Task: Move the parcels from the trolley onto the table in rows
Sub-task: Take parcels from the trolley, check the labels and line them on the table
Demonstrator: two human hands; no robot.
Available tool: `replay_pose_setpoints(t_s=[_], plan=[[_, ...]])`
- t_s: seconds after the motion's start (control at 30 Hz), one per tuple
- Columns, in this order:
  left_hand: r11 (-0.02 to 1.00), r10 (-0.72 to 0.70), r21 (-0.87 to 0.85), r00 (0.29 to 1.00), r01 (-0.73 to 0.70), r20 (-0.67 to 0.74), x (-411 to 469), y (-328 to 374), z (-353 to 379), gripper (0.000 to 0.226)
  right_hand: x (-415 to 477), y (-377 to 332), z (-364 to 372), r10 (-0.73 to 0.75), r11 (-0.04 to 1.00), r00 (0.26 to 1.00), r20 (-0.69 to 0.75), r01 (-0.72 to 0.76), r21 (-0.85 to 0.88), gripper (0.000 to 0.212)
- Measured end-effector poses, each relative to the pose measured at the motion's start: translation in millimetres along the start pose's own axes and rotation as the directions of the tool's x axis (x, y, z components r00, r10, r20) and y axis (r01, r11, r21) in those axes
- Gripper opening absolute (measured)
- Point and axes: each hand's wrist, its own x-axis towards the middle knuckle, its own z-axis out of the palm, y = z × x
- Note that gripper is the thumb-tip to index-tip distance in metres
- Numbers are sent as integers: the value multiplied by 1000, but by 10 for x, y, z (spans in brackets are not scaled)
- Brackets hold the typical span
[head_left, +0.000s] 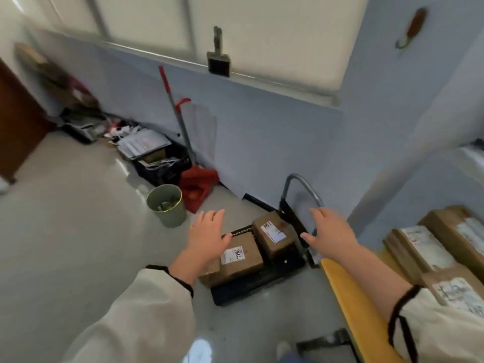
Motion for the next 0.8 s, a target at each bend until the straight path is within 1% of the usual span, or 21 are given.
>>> replay_pose_setpoints(t_s=[0.1,0.17,0.3,0.43,0.57,0.7,0.8], plan=[[993,-122,3,991,122,47,35,-499,49,64,434,-446,218,-84,996,993,84,81,44,67],[981,-193,23,978,191,82,69,-808,125,62,746,-713,402,-134,989,981,141,125,73,63],[962,-274,65,941,266,198,297,-1286,340,61,1406,-1091,828,-166,984,953,253,142,111,56],[956,-290,47,903,291,316,756,-1623,668,60,1935,-1298,1289,-129,987,918,375,81,141,58],[944,-298,-5,857,331,420,1128,-1868,1171,62,2305,-1434,1757,-75,994,899,432,30,109,53],[931,-310,-21,819,364,482,1417,-2112,1729,61,2619,-1582,2330,-57,996,841,538,14,85,49],[911,-299,-81,784,404,544,1631,-2380,2240,65,2955,-1696,2846,-49,998,783,620,19,55,46]])
